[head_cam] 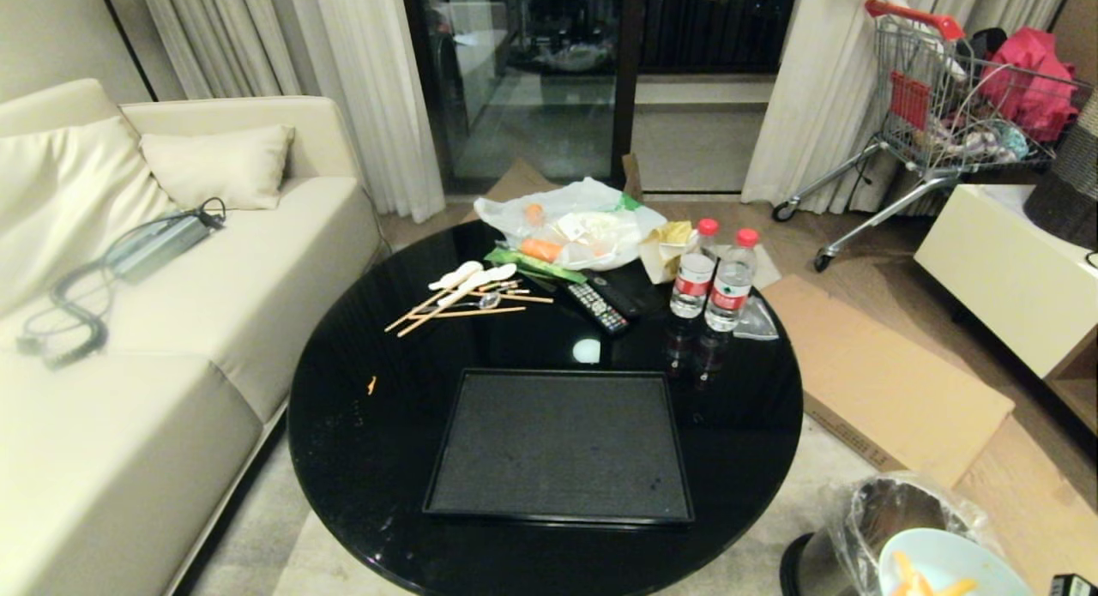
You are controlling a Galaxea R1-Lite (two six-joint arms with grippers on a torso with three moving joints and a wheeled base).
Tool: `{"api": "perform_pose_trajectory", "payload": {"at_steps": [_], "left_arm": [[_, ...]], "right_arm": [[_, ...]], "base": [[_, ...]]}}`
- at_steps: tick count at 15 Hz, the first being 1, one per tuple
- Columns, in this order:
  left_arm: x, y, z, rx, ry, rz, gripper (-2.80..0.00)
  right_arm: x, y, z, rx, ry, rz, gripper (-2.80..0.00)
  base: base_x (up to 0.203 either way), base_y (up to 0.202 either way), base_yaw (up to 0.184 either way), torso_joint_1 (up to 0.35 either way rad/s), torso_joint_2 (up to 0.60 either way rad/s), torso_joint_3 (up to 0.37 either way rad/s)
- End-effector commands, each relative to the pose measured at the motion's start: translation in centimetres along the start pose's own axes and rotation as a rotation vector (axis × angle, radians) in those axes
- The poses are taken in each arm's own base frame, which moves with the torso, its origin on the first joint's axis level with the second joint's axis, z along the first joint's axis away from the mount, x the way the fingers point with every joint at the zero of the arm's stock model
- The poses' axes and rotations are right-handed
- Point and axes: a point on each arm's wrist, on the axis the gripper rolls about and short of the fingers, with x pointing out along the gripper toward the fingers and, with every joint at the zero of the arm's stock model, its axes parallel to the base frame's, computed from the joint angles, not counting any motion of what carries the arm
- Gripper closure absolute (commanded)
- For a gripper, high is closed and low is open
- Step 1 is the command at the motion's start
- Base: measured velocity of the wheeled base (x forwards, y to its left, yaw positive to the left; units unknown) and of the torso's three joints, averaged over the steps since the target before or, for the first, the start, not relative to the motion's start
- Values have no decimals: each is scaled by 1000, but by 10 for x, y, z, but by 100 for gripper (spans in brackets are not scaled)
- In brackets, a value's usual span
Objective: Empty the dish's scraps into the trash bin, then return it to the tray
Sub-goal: Move the bowl over the trash can
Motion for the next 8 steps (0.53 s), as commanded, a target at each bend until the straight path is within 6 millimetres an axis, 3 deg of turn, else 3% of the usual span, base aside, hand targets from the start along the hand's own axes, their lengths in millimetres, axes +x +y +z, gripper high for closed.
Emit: {"api": "perform_pose_trajectory", "payload": {"at_steps": [1, 8], "left_arm": [[0, 0, 0, 0, -1, 0, 0], [0, 0, 0, 0, -1, 0, 0]], "right_arm": [[0, 1, 1, 5, 0, -1, 0], [-2, 2, 2, 28, -6, 5, 0]], "base": [[0, 0, 0, 0, 0, 0], [0, 0, 0, 0, 0, 0]]}}
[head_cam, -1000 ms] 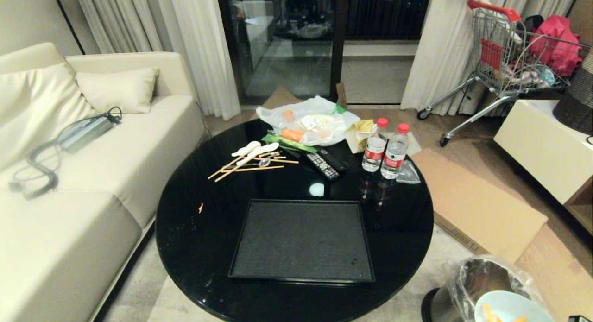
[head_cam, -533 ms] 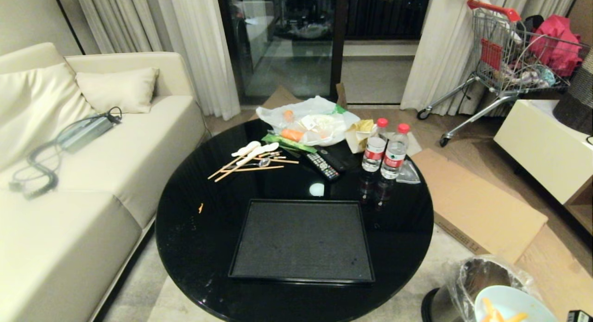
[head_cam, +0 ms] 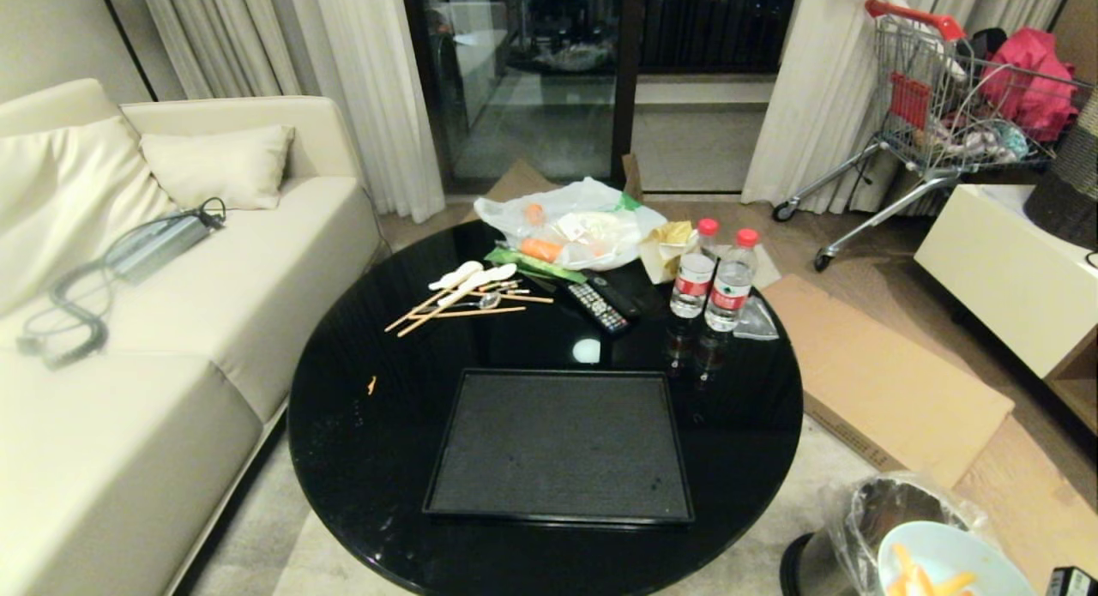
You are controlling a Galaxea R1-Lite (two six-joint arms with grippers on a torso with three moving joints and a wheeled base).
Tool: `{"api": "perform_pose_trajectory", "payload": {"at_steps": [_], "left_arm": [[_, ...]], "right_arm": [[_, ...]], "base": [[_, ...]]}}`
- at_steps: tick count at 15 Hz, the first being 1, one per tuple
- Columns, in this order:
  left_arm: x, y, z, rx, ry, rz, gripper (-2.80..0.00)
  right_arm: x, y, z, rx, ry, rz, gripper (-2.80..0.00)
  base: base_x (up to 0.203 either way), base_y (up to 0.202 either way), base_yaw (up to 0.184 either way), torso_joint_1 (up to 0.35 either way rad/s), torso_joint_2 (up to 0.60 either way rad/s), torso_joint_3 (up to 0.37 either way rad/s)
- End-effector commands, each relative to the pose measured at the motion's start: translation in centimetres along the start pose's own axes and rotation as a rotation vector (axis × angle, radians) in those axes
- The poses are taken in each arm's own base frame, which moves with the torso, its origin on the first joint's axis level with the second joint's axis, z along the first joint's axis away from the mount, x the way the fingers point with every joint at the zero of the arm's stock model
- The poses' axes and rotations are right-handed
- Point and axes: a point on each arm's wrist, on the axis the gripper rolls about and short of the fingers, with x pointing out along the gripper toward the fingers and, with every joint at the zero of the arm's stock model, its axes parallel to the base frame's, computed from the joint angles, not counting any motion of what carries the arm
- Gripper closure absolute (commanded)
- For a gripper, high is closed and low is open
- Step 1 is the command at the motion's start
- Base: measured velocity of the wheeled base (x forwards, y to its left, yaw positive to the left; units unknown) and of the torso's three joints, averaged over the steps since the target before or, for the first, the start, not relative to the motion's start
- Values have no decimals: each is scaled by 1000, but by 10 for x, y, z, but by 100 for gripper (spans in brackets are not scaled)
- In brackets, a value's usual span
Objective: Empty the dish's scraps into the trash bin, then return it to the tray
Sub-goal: Move the bowl over the trash can
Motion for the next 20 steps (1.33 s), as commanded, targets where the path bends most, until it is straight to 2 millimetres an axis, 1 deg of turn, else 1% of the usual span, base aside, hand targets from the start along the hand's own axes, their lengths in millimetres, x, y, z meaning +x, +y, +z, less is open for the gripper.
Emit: {"api": "perform_pose_trajectory", "payload": {"at_steps": [1, 14, 20], "left_arm": [[0, 0, 0, 0, -1, 0, 0], [0, 0, 0, 0, -1, 0, 0], [0, 0, 0, 0, -1, 0, 0]], "right_arm": [[0, 0, 0, 9, 0, -3, 0], [3, 0, -1, 8, 10, -16, 0], [6, 3, 1, 23, 2, -5, 0]], "base": [[0, 0, 0, 0, 0, 0], [0, 0, 0, 0, 0, 0], [-2, 9, -148, 0, 3, 2]]}}
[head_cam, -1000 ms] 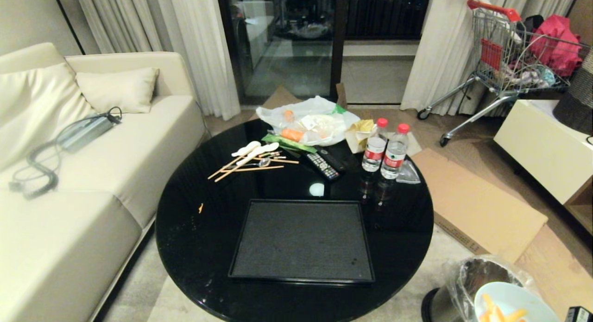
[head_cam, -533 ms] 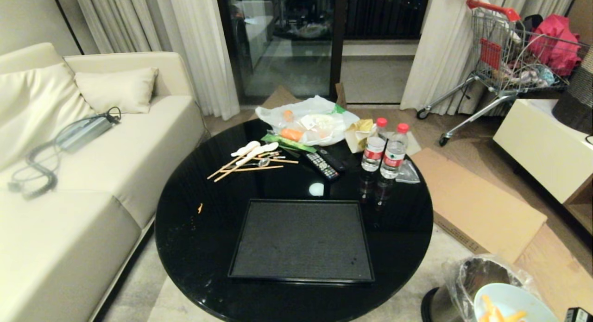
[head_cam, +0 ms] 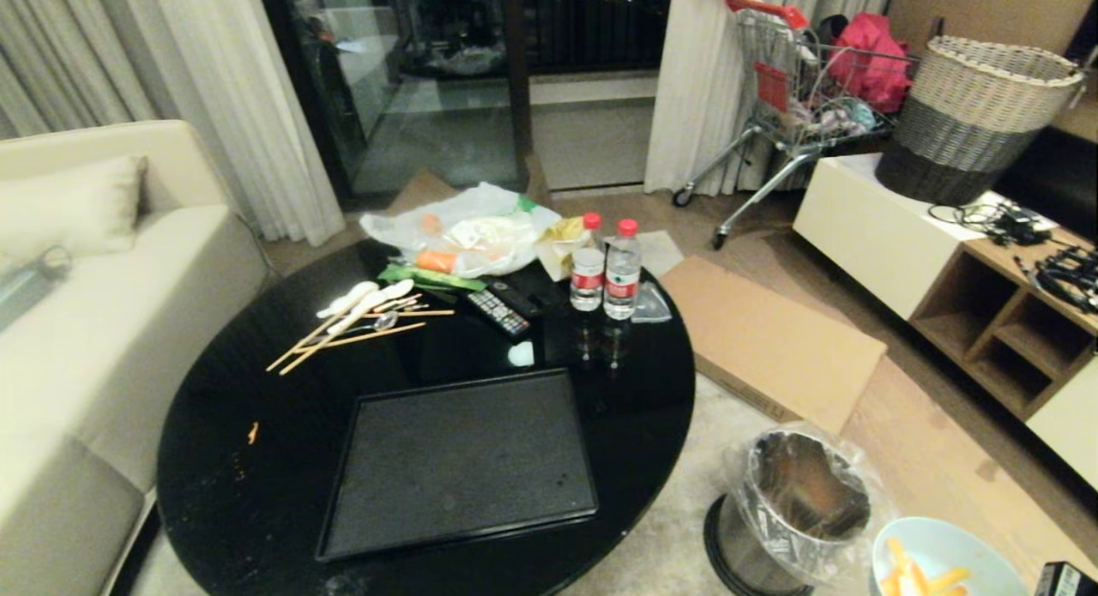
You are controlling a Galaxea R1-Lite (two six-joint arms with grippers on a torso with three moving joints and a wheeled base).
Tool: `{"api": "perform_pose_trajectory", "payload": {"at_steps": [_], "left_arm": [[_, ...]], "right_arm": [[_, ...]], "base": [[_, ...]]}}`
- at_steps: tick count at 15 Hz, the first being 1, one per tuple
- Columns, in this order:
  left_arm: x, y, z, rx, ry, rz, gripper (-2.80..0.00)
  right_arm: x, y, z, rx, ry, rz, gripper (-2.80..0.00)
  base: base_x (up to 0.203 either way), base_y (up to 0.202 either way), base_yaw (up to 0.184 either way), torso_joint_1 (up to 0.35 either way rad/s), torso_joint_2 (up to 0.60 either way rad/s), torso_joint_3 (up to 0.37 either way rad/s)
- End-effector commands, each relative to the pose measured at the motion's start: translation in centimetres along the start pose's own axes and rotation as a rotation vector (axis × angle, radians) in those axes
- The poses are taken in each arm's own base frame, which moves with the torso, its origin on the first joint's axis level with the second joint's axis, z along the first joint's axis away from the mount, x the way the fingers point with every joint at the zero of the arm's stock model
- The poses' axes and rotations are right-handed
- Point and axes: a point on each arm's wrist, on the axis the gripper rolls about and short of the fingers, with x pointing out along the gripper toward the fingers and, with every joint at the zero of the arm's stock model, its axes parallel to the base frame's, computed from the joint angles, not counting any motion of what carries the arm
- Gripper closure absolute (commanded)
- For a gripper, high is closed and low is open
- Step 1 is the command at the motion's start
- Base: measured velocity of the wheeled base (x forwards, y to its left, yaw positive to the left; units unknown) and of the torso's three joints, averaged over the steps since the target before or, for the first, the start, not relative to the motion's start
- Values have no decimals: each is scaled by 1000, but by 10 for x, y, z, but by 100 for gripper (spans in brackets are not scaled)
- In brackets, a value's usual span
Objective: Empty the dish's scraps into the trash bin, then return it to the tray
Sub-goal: Move the bowl over the trash can
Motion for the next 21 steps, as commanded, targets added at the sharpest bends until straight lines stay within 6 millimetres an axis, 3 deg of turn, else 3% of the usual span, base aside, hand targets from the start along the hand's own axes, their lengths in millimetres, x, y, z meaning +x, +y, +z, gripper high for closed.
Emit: {"api": "perform_pose_trajectory", "payload": {"at_steps": [1, 18, 21], "left_arm": [[0, 0, 0, 0, -1, 0, 0], [0, 0, 0, 0, -1, 0, 0], [0, 0, 0, 0, -1, 0, 0]], "right_arm": [[2, 1, 0, 3, 5, -8, 0], [2, 2, 1, 2, 5, -7, 0], [0, 4, 3, -2, -6, 2, 0]], "base": [[2, 12, -166, 1, 1, 4], [1, 11, -168, 2, 2, 2], [1, 1, -71, 3, 3, 0]]}}
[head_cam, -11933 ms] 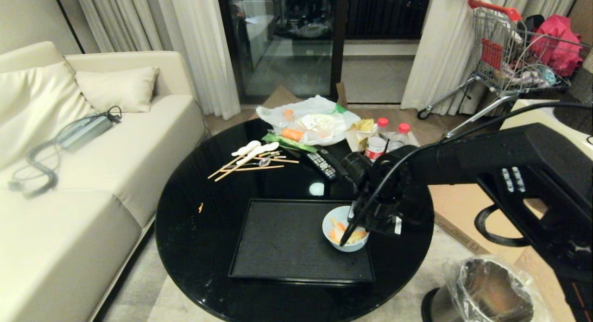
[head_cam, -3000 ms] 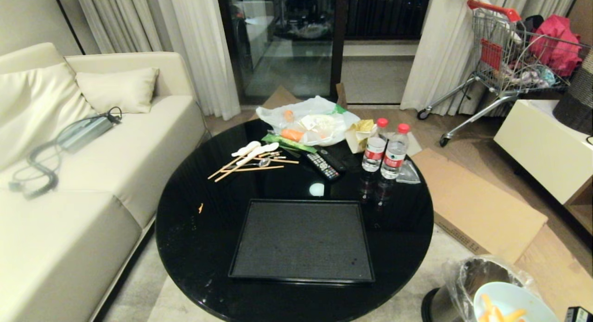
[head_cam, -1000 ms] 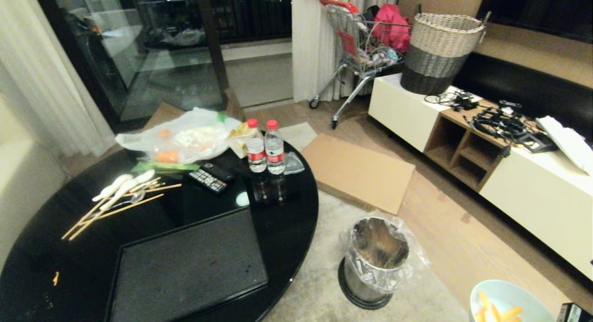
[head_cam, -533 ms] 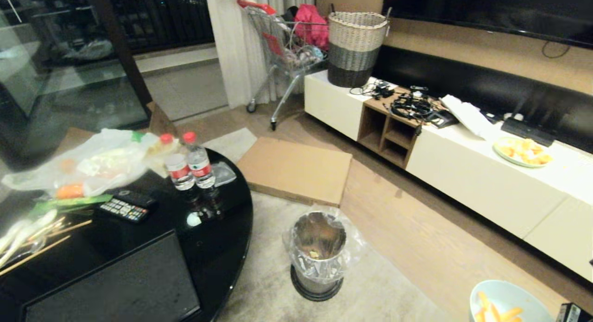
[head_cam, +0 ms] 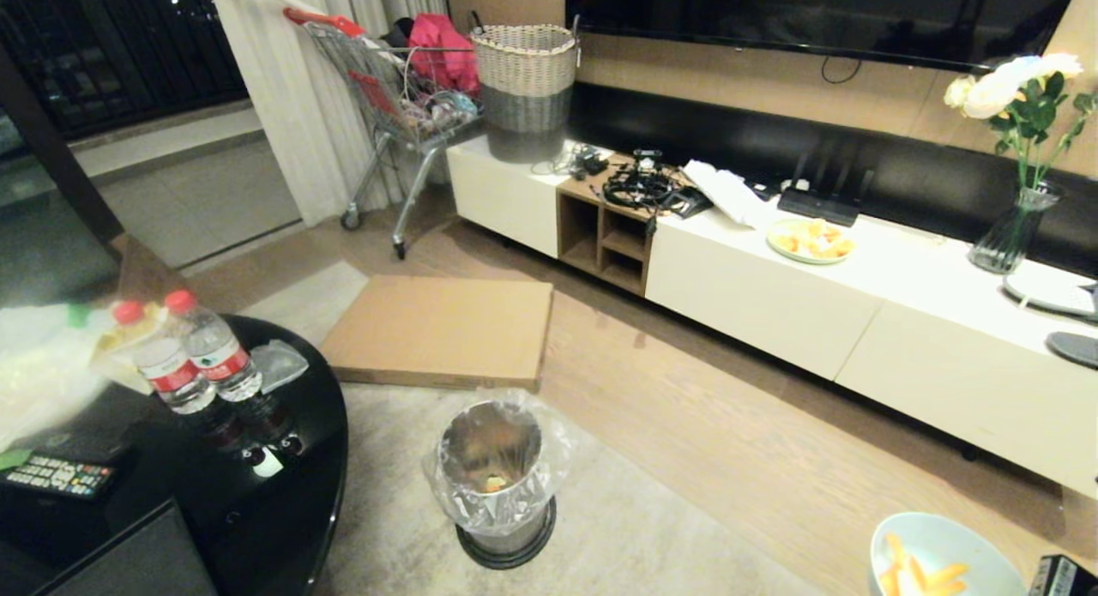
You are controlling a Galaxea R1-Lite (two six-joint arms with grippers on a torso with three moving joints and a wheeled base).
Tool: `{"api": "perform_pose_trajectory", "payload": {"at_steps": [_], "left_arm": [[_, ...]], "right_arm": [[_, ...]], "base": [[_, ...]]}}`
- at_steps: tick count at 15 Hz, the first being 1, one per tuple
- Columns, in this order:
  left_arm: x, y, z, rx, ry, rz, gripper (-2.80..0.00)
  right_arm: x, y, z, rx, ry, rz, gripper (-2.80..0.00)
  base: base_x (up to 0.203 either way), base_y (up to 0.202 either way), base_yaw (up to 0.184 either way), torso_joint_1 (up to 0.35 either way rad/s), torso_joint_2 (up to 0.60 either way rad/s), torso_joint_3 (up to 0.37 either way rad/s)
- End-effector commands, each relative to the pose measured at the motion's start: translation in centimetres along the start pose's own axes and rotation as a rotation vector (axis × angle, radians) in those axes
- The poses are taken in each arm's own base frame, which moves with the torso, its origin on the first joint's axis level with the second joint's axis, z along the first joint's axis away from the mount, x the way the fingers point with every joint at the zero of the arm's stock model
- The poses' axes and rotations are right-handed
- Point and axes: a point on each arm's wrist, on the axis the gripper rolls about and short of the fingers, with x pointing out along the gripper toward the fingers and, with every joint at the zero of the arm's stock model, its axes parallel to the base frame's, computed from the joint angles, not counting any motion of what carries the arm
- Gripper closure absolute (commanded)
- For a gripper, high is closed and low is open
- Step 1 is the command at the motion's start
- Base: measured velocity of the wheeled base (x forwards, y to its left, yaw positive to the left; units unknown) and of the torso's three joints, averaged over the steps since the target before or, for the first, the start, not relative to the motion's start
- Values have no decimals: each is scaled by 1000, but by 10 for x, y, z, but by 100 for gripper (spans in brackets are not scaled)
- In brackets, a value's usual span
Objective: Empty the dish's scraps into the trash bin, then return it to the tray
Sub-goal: Move the bowl over the trash can
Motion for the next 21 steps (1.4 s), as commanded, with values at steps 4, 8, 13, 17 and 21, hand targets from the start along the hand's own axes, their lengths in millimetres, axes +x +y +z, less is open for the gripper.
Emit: {"api": "perform_pose_trajectory", "payload": {"at_steps": [4, 8, 13, 17, 21], "left_arm": [[0, 0, 0, 0, -1, 0, 0], [0, 0, 0, 0, -1, 0, 0], [0, 0, 0, 0, -1, 0, 0], [0, 0, 0, 0, -1, 0, 0], [0, 0, 0, 0, -1, 0, 0]], "right_arm": [[-1, 3, -1, -24, -5, 9, 0], [0, 7, 0, -61, -15, 27, 0], [4, 13, 3, -85, -30, 51, 0], [6, 15, 3, -100, -22, 39, 0], [5, 22, 5, -121, -32, 52, 0]], "base": [[0, 0, 0, 0, 0, 0], [0, 0, 0, 0, 0, 0], [0, 0, 0, 0, 0, 0], [0, 0, 0, 0, 0, 0], [0, 0, 0, 0, 0, 0]]}}
